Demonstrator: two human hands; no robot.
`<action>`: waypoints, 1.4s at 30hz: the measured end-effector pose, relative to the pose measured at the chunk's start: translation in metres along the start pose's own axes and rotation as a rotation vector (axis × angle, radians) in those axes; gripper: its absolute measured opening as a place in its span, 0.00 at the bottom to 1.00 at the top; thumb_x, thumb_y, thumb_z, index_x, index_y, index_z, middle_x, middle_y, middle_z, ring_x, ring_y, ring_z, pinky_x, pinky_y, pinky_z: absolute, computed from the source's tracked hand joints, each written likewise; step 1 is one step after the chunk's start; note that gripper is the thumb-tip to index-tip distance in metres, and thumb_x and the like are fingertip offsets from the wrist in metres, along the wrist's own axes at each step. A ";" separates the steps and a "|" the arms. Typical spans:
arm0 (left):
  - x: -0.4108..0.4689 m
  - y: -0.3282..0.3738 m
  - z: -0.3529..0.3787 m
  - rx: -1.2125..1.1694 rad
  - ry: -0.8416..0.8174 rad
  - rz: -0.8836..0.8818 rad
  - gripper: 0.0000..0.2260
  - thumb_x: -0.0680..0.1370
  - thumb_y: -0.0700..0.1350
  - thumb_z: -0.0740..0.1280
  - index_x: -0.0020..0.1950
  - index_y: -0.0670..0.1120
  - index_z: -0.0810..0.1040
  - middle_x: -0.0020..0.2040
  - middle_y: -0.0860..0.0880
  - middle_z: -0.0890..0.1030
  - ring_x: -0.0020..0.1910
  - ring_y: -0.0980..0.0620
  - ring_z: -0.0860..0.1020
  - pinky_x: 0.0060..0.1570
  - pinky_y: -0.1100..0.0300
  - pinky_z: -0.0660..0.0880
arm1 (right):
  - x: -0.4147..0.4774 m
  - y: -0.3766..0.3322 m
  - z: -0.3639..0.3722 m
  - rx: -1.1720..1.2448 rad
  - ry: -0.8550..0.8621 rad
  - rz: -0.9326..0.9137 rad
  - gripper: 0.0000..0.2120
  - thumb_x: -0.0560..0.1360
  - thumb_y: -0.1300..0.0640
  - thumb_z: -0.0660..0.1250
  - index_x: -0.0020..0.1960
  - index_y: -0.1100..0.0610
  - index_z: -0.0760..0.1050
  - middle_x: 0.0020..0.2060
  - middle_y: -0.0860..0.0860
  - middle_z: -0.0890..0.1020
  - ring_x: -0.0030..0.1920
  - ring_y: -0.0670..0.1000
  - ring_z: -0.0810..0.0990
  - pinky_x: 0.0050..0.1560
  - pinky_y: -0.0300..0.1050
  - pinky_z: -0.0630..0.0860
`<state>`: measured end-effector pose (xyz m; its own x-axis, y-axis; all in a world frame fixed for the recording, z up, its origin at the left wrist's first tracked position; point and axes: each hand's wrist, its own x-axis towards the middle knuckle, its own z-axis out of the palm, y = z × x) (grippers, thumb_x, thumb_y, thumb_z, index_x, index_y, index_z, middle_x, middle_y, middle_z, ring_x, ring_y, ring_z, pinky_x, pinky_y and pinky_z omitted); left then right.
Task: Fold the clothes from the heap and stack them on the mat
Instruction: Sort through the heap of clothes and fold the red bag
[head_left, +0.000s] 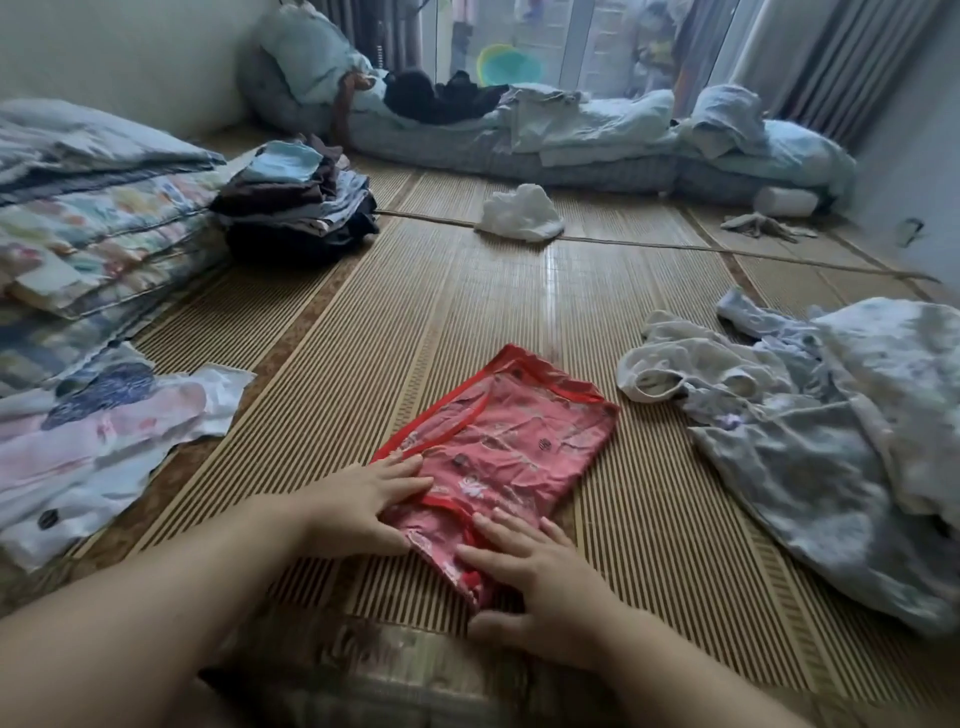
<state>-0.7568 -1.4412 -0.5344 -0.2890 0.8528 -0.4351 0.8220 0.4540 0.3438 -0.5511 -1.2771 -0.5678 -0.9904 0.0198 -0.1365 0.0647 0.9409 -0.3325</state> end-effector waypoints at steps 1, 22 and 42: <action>-0.003 0.004 0.006 0.045 -0.014 0.002 0.40 0.69 0.63 0.62 0.77 0.61 0.47 0.78 0.57 0.42 0.76 0.59 0.41 0.74 0.50 0.42 | -0.005 0.003 -0.002 0.021 0.020 0.027 0.27 0.74 0.32 0.57 0.72 0.33 0.57 0.76 0.38 0.52 0.73 0.37 0.40 0.74 0.51 0.38; -0.022 0.063 -0.013 -0.715 0.304 0.099 0.13 0.72 0.42 0.63 0.28 0.48 0.77 0.26 0.51 0.73 0.25 0.52 0.70 0.25 0.61 0.68 | -0.054 0.031 -0.074 1.286 0.568 0.357 0.11 0.76 0.62 0.57 0.41 0.68 0.73 0.33 0.57 0.75 0.33 0.53 0.73 0.34 0.44 0.74; 0.085 0.057 0.025 0.182 0.251 -0.055 0.33 0.73 0.67 0.46 0.74 0.64 0.36 0.76 0.53 0.30 0.74 0.50 0.29 0.68 0.43 0.31 | 0.045 0.056 -0.032 -0.012 0.150 0.339 0.32 0.78 0.42 0.50 0.78 0.48 0.44 0.78 0.49 0.46 0.77 0.50 0.40 0.74 0.51 0.39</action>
<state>-0.7225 -1.3494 -0.5732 -0.4286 0.8758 -0.2220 0.8697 0.4665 0.1610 -0.5962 -1.2124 -0.5624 -0.9198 0.3796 -0.0989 0.3918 0.8763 -0.2804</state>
